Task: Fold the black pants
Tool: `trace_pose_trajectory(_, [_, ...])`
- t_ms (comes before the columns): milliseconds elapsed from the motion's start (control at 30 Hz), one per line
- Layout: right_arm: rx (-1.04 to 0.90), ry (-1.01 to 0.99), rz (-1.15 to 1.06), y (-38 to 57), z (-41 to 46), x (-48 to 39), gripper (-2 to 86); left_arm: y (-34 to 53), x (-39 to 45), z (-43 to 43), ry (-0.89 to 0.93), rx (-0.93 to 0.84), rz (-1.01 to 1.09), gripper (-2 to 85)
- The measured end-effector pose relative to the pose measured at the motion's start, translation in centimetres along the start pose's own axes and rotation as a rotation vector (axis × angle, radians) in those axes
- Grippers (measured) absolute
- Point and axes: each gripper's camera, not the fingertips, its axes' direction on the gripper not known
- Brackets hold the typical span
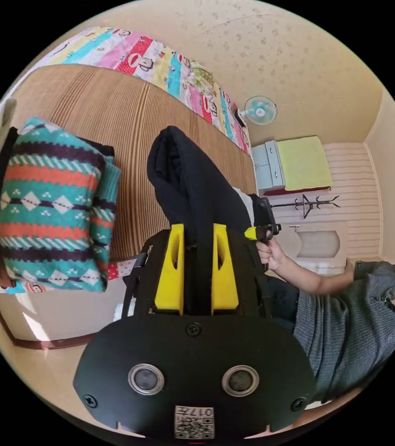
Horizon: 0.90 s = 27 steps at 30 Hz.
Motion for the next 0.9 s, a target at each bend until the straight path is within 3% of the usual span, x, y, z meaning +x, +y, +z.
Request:
trace_pose_trajectory(133, [0.012,0.013,-0.119,-4.7,6.7,-1.6,10.4,0.6,-3.4,-8.8,-0.185,0.100,-0.020,9.6])
trace_pose_trajectory(267, [0.053,0.131,0.005,-8.7,12.7,2.0,11.3,0.5,-9.7,-11.9,-0.274,0.163,-0.146,11.1])
trace_pose_trajectory(400, [-0.045,0.263,0.091,-9.8,15.5,4.9,4.8,4.3,-17.9,-10.5,-0.319,0.220,-0.581,11.7])
trace_pose_trajectory(600, [-0.266,0.339,-0.084,-6.2,12.6,2.3,1.1,12.4,-13.7,-8.9,-0.335,0.536,-0.558,9.7])
trace_pose_trajectory(733, [-0.254,0.331,0.010,-1.9,6.5,2.7,0.8,10.0,-12.9,-3.9,-0.249,0.437,-0.393,7.6])
trace_pose_trajectory(900, [-0.035,0.380,0.137,5.0,-4.9,0.8,0.6,5.3,-18.7,4.6,-0.458,0.158,-0.638,-0.4])
